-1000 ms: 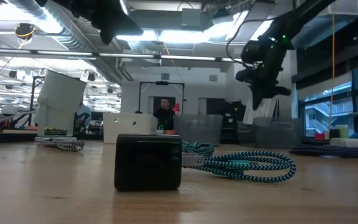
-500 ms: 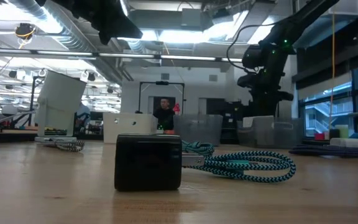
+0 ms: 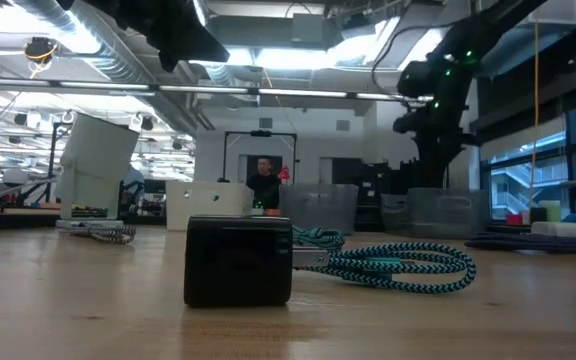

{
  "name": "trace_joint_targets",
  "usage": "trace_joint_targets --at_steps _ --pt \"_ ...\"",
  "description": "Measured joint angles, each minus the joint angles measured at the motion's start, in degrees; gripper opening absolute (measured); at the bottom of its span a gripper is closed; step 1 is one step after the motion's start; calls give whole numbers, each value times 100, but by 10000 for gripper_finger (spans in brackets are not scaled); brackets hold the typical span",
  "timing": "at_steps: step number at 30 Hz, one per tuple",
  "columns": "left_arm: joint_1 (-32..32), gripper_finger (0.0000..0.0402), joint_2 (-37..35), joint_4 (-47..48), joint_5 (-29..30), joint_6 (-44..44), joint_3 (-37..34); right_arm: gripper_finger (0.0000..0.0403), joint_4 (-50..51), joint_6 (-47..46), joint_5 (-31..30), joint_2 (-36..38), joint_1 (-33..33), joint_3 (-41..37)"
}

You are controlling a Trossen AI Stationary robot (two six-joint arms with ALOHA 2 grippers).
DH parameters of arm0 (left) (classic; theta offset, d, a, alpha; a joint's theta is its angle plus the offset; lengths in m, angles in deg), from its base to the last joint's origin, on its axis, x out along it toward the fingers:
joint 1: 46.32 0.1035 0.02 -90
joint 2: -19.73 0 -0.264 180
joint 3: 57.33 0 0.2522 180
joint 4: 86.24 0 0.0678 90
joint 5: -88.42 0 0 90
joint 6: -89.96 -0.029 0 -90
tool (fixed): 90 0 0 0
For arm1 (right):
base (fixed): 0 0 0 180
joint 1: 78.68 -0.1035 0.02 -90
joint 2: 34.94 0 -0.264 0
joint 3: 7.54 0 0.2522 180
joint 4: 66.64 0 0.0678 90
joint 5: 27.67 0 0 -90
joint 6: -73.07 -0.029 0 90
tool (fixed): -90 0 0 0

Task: Pick and place items into bin
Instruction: Put the blue charger cable into the left black bin

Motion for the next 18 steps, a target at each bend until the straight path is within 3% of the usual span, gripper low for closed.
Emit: trace_joint_targets --at_steps 9,18 --pt "0 2 0 2 -1 -5 1 127 32 -132 34 1048 79 4" --pt "0 2 0 2 0 -5 2 127 38 -374 886 1998 -583 7"
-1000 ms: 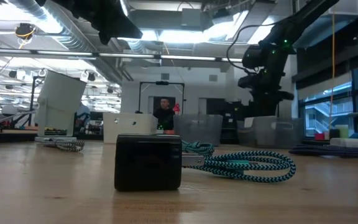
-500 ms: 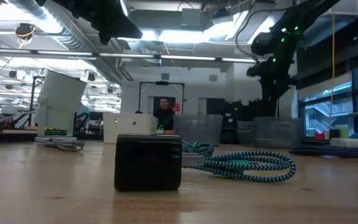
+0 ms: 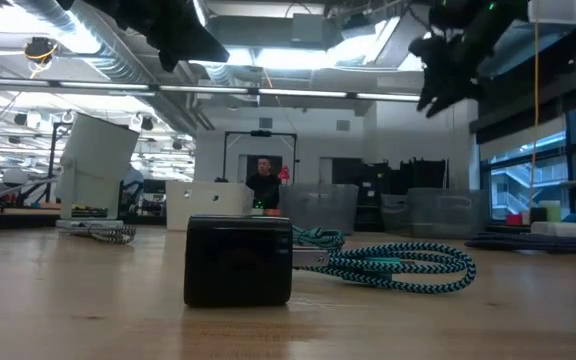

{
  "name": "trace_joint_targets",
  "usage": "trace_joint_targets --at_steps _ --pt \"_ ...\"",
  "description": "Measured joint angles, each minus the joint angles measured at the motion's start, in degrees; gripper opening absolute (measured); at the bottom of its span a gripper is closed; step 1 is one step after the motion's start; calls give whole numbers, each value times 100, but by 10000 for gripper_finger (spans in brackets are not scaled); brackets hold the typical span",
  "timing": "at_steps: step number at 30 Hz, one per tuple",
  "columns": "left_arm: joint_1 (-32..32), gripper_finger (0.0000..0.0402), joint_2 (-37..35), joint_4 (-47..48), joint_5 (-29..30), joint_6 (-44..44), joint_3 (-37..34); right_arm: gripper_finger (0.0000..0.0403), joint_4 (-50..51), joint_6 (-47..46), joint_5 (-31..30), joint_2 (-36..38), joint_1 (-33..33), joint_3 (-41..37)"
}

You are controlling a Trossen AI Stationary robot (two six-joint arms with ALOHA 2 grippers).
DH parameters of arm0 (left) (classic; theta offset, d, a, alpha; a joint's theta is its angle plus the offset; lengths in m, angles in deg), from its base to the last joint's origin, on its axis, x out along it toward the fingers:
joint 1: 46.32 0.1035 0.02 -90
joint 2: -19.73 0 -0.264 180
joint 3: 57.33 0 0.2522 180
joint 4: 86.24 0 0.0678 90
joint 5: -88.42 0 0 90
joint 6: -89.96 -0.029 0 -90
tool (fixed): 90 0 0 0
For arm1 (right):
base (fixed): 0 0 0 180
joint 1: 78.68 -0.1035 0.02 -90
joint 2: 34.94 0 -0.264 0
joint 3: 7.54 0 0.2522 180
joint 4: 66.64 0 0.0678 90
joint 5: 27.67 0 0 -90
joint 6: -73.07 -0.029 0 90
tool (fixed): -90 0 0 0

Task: Pick and place items into bin
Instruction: Put the blue charger cable into the left black bin

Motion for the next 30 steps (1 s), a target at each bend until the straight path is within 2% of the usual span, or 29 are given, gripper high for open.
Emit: trace_joint_targets --at_steps 6,11,16,22,26,30 --pt "-2 2 0 1 -104 5 0 127 -44 -648 -32 489 -1119 -158" --pt "-24 2 0 0 -109 8 0 127 -81 -1621 -566 857 -2096 -671" --pt "-24 2 0 0 -109 3 0 127 -337 -2780 -779 1130 -3112 -1314" --pt "-22 2 0 0 -17 6 0 127 -76 -3835 -943 1225 -4081 -1940" --pt "-22 7 4 2 13 620 0 127 386 -4348 -943 1218 -4495 -2217" --pt "-13 45 136 16 -91 1221 7 127 878 -4596 -947 1218 -4746 -2311"
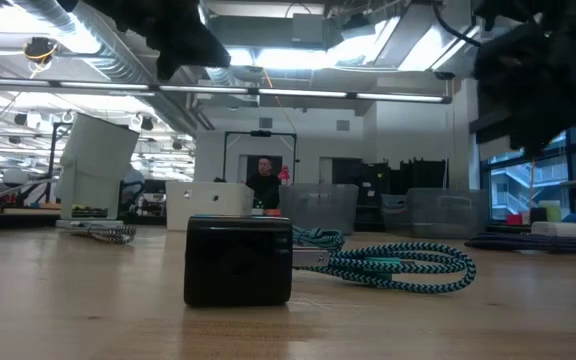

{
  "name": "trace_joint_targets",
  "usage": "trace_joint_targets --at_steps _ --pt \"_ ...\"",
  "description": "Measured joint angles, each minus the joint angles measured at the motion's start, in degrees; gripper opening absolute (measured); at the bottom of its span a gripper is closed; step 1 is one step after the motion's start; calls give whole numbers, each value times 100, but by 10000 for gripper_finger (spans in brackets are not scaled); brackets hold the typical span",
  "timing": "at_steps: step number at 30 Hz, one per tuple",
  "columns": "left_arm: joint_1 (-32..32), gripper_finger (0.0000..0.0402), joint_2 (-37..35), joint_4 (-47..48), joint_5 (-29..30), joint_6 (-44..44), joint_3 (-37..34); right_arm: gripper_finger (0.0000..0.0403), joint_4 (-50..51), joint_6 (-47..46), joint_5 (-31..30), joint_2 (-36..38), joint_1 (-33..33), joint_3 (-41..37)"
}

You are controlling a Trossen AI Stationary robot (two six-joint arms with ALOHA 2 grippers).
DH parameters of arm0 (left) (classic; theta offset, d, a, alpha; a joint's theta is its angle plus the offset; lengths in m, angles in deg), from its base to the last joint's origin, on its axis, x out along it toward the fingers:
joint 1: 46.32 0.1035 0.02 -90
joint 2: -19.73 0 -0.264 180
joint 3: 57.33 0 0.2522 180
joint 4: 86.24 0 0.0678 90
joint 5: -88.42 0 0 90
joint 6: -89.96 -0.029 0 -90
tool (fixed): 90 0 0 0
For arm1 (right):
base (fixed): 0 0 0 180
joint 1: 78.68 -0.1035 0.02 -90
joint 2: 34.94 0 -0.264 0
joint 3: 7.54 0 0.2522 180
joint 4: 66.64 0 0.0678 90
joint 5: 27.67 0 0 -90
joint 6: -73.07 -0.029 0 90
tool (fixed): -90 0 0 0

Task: Pick and place items into bin
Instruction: Put the blue charger cable into the left black bin

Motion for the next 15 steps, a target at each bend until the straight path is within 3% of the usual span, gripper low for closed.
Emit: trace_joint_targets --at_steps 7,12,15 --pt "-27 125 406 -40 719 1614 2 127 401 485 -313 13 -115 -3" --pt "-52 136 804 -210 1508 2408 46 127 584 1194 -570 13 -115 -3" --pt "-81 137 1329 -264 1838 2838 464 127 658 1777 -583 13 -115 -3"
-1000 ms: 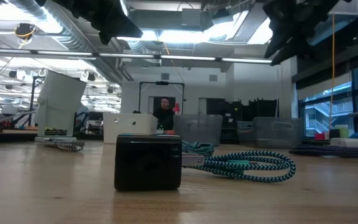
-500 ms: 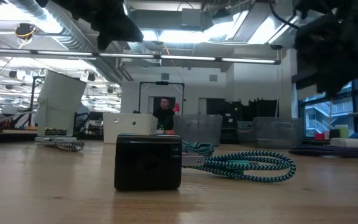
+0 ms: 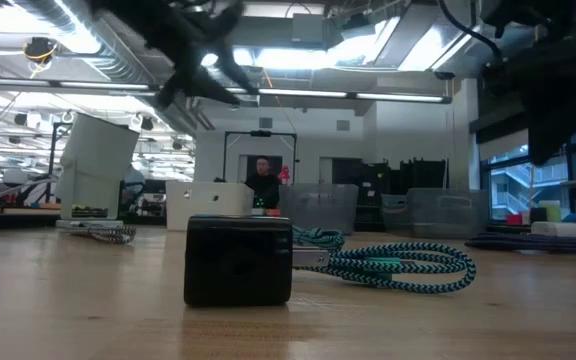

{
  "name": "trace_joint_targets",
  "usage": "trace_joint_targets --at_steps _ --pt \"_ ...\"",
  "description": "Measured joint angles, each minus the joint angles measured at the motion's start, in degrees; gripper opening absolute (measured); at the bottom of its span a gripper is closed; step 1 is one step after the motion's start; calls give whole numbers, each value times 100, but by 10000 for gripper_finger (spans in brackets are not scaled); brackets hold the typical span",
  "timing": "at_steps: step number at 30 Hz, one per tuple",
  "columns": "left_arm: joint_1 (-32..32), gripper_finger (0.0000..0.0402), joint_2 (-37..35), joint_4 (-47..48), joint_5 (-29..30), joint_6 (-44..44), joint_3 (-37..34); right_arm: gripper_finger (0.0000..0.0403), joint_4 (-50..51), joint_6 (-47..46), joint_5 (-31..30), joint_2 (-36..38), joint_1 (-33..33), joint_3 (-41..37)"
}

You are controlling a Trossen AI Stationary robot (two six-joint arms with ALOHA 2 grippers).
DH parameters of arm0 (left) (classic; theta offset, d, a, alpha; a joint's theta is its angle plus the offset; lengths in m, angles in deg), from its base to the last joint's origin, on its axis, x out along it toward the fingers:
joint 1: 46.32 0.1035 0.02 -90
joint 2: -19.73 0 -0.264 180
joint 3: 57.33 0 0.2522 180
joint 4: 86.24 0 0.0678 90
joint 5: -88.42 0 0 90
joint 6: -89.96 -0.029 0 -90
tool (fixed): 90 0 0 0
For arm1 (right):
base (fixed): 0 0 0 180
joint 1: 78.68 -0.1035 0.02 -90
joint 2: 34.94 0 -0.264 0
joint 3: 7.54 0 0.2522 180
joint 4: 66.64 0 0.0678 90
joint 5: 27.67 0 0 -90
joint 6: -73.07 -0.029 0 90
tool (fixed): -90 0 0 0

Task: Pick and place items into bin
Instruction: Put the blue charger cable into the left black bin

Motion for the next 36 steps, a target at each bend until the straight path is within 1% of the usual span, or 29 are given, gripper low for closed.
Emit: trace_joint_targets --at_steps 4,6,8,10,12,15,18,20,22,24,28,32,36 --pt "0 137 1013 179 146 290 1059 127 251 581 -126 0 2 0" --pt "0 136 1616 558 159 439 1775 127 431 718 -368 0 2 0" --pt "3 135 2176 1227 131 834 2521 127 630 826 -650 4 4 0" --pt "38 135 2691 1966 -210 1378 3258 127 759 974 -895 15 4 0" --pt "91 135 3139 2689 -549 1736 3884 127 842 1141 -1007 34 5 0" --pt "129 135 3669 3251 -730 2146 4534 127 853 1443 -1010 82 4 0" --pt "125 136 4054 3316 -857 2889 4766 127 851 1674 -1008 146 4 0" --pt "124 136 4231 3340 -1086 3453 4778 127 848 1726 -1010 191 4 0" --pt "110 135 4404 3482 -1355 3763 4784 127 848 1736 -1010 251 4 0" --pt "71 134 4585 3675 -1624 3950 4784 127 851 1737 -1010 311 4 2" --pt "-40 136 4857 3774 -1804 4346 4782 127 855 1739 -1010 466 4 2" --pt "-105 134 4987 3801 -1896 4439 4779 127 861 1739 -1010 645 3 2" --pt "-113 135 5002 3917 -1854 4444 4779 127 844 1734 -1012 788 3 2"
